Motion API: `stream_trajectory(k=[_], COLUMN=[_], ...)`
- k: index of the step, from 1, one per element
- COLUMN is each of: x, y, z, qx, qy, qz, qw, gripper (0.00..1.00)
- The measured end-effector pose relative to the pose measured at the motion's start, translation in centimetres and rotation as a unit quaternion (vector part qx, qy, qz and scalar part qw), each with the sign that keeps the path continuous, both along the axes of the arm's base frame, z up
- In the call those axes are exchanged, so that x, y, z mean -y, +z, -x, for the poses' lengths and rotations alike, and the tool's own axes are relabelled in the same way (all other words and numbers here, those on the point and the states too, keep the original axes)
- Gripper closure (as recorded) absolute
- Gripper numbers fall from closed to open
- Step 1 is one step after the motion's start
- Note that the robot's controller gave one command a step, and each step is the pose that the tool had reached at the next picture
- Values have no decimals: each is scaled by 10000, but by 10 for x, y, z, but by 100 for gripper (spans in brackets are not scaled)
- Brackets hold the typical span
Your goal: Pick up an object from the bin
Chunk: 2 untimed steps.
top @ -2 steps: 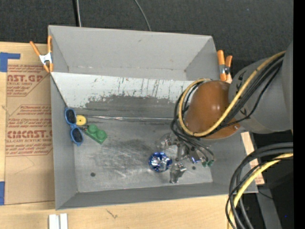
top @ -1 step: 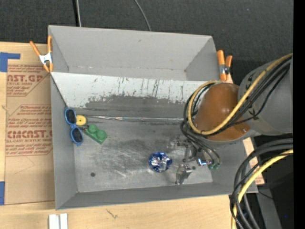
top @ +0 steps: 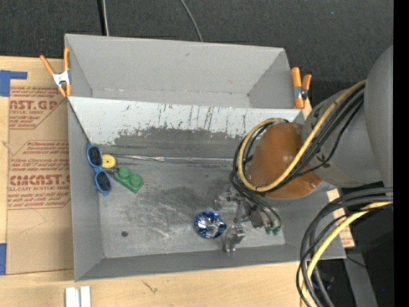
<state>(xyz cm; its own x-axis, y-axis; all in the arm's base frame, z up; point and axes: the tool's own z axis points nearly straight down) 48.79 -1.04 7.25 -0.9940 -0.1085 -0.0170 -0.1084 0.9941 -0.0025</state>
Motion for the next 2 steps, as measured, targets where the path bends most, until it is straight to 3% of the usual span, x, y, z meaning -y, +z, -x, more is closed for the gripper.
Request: stream_trajectory(k=[1,2], x=[-21,-21], y=[1,2], z=[2,3], qx=[10,-6], qy=[14,13], qz=[9,2], qw=[10000,10000], gripper=[0,100])
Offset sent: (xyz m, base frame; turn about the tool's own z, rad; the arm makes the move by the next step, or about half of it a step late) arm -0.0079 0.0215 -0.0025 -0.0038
